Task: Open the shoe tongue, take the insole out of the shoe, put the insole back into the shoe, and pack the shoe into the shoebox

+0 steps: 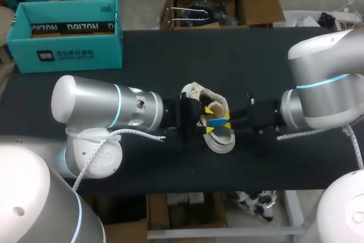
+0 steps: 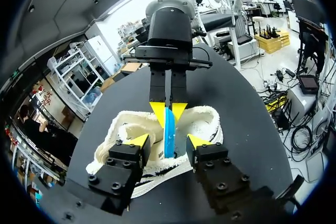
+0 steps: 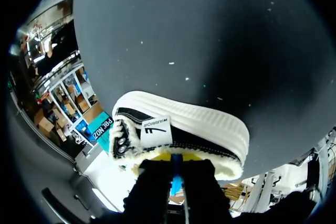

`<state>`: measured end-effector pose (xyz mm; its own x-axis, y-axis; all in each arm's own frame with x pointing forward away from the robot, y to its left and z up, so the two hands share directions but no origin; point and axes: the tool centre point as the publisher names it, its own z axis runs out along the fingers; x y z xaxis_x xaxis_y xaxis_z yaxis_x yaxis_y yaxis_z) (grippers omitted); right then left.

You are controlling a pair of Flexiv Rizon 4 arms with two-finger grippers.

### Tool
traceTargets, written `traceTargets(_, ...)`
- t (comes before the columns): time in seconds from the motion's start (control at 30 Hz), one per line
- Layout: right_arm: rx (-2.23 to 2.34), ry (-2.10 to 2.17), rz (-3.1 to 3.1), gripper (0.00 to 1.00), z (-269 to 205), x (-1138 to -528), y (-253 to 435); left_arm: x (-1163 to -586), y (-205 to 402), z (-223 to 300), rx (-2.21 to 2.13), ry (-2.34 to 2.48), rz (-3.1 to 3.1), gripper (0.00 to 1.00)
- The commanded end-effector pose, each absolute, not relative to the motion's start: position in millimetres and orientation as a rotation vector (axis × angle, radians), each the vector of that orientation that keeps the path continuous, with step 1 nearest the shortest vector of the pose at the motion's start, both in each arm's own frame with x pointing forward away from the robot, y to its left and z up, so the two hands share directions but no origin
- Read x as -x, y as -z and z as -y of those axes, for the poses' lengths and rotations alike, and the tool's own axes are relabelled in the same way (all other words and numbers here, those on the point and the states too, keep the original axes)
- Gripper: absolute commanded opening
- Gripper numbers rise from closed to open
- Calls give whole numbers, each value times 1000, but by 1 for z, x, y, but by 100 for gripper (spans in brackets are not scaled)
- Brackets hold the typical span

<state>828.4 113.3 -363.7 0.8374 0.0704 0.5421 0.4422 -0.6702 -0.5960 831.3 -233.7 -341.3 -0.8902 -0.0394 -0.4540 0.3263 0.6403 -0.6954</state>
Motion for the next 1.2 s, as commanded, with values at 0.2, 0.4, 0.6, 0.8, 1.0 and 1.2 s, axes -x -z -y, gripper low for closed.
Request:
traceTargets(0.2,2245,637,382,0,-114,-824,363,-827,340,231,-240,1144,-2431,65)
traceTargets(0.4,2242,628,386,0,-116,-824,364,-826,339,237,-244,1154,-2427,38)
traceTargets(0.6,2242,625,387,0,-118,-823,363,-824,339,241,-266,1154,-2432,2)
traceTargets(0.8,2242,632,384,0,-117,-820,361,-823,343,241,-274,1152,-2449,44)
traceTargets(1.0,2239,626,386,0,-118,-822,362,-825,347,243,-266,1151,-2461,40)
traceTargets(1.2,2239,624,387,0,-119,-822,362,-827,349,245,-259,1153,-2452,0)
